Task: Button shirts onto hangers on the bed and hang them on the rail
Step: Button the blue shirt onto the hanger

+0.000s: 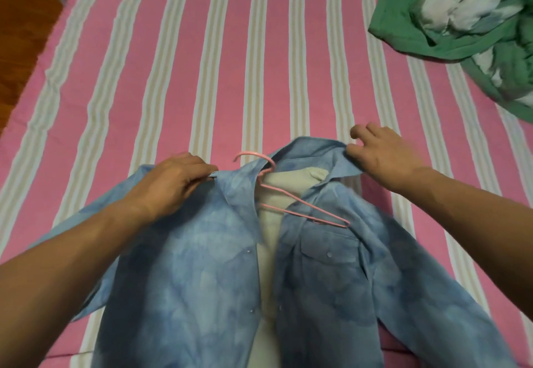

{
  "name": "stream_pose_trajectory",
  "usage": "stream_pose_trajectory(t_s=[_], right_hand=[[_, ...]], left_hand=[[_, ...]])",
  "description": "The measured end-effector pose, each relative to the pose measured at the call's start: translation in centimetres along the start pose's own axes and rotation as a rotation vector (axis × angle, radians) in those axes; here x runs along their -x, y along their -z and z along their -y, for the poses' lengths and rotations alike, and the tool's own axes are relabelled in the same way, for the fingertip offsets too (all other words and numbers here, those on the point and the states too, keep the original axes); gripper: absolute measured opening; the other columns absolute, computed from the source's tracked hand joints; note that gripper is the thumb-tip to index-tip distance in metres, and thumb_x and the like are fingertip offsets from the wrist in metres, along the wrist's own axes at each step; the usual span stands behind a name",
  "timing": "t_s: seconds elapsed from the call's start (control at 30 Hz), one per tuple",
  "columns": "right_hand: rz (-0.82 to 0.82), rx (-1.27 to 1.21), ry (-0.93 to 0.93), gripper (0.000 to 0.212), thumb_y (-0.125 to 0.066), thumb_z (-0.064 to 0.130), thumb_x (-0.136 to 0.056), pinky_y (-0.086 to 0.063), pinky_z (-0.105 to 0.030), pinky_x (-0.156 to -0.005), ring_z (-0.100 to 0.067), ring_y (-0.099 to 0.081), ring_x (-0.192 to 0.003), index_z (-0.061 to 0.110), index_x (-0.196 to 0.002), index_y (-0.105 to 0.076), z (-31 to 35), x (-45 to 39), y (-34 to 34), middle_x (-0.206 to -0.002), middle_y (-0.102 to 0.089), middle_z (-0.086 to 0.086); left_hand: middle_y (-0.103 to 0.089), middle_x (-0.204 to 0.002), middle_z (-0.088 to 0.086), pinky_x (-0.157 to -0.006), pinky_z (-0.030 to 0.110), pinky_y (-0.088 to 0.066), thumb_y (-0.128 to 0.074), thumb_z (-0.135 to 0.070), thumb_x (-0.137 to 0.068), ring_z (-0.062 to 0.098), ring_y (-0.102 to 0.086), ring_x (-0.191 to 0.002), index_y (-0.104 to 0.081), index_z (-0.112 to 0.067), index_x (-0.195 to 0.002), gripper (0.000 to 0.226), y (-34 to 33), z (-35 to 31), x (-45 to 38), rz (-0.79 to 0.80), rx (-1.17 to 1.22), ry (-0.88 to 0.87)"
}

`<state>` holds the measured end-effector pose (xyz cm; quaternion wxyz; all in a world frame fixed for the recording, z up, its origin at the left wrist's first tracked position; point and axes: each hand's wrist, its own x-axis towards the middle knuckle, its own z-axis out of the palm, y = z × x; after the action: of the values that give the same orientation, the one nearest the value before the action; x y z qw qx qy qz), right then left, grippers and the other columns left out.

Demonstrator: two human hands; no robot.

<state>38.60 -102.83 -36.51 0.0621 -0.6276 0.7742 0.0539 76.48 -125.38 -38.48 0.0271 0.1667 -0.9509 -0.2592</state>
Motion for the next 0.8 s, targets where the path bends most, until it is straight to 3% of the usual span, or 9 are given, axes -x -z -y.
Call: stream_pose_trajectory(t_s=[0.1,0.17,0.23,0.33,0.43,0.47,0.57,0.7,0.8], right_hand=[[0.235,-0.575,-0.526,0.02,-0.06,0.021,-0.095,-0.055,-0.044,-0.071,-0.037,-0.067,-0.08,0.012,-0.113,-0.06,1.7,1.4,-0.5,-0.091,-0.067,-0.013],[0.339,-0.878,-0.746,0.04,-0.066,0.044,-0.093,-0.058,-0.037,-0.063,-0.032,-0.069,-0.063,0.004,-0.093,-0.068,3.8,2.2,0.2,-0.075,-0.072,-0.019],[0.572,-1.024,-0.811,0.068,-0.063,0.071,-0.083,-0.053,-0.029,-0.061,-0.024,-0.063,-0.059,0.005,-0.082,-0.072,6.6,2.6,1.2,-0.068,-0.07,-0.014],[0.707,-0.95,-0.731,0.071,-0.045,0.085,-0.083,-0.044,-0.026,-0.063,-0.018,-0.057,-0.066,0.017,-0.083,-0.067,10.3,1.3,0.7,-0.079,-0.064,-0.005],[0.551,-0.743,-0.698,0.069,-0.038,0.072,-0.094,-0.045,-0.037,-0.099,-0.03,-0.06,-0.119,0.018,-0.127,-0.065,12.6,-1.0,-1.1,-0.133,-0.063,-0.01],[0.542,-0.626,-0.693,0.056,-0.044,0.059,-0.097,-0.044,-0.037,-0.098,-0.031,-0.057,-0.124,0.017,-0.129,-0.063,12.6,-1.3,-1.4,-0.137,-0.06,-0.009],[0.493,-0.39,-0.694,0.031,-0.055,0.019,-0.091,-0.049,-0.036,-0.087,-0.035,-0.062,-0.115,0.009,-0.12,-0.063,10.7,-0.1,-2.0,-0.125,-0.064,-0.014],[0.316,-0.004,-0.511,0.021,-0.061,0.002,-0.086,-0.054,-0.044,-0.073,-0.041,-0.068,-0.092,0.0,-0.107,-0.064,5.9,5.4,-0.8,-0.103,-0.065,-0.02],[0.218,0.028,-0.483,0.037,-0.084,-0.007,-0.055,-0.048,-0.041,-0.048,-0.039,-0.059,-0.057,-0.001,-0.083,-0.061,2.0,9.7,-0.8,-0.072,-0.056,-0.02]], left_hand=[[-0.073,-0.094,0.003,-0.083,0.02,-0.035,-0.04,-0.039,-0.1,0.017,-0.055,-0.091,-0.076,-0.01,-0.107,0.047,0.4,0.4,0.6,-0.013,0.042,0.01],[-0.073,-0.092,0.001,-0.083,0.014,-0.032,-0.039,-0.046,-0.101,0.011,-0.052,-0.089,-0.076,-0.01,-0.103,0.052,0.5,0.4,0.8,0.011,0.044,-0.017],[-0.072,-0.093,-0.004,-0.084,0.016,-0.034,-0.034,-0.055,-0.103,0.01,-0.053,-0.088,-0.077,-0.014,-0.105,0.06,0.6,0.6,0.8,0.044,0.055,-0.032],[-0.069,-0.096,-0.01,-0.085,0.018,-0.036,-0.032,-0.055,-0.104,0.012,-0.055,-0.09,-0.077,-0.015,-0.106,0.06,1.0,0.3,0.7,0.04,0.042,-0.063],[-0.063,-0.1,-0.012,-0.086,0.019,-0.036,-0.033,-0.051,-0.106,0.011,-0.053,-0.093,-0.076,-0.011,-0.107,0.059,1.5,-0.6,0.6,0.026,0.033,-0.117],[-0.065,-0.1,-0.01,-0.086,0.02,-0.037,-0.032,-0.052,-0.106,0.012,-0.053,-0.094,-0.076,-0.011,-0.108,0.06,1.7,-0.8,0.8,0.039,0.03,-0.124],[-0.071,-0.099,-0.006,-0.079,0.018,-0.042,-0.036,-0.052,-0.104,0.018,-0.063,-0.093,-0.076,-0.015,-0.112,0.055,2.1,-0.8,1.3,0.055,-0.007,-0.08],[-0.077,-0.104,-0.006,-0.075,0.027,-0.047,-0.056,-0.035,-0.103,0.022,-0.071,-0.093,-0.077,-0.026,-0.114,0.025,2.7,-0.1,0.2,0.019,0.04,0.156],[-0.076,-0.105,-0.002,-0.081,0.036,-0.053,-0.058,-0.031,-0.102,0.028,-0.07,-0.096,-0.075,-0.031,-0.113,0.02,3.1,-0.5,-2.7,0.074,-0.035,0.25]])
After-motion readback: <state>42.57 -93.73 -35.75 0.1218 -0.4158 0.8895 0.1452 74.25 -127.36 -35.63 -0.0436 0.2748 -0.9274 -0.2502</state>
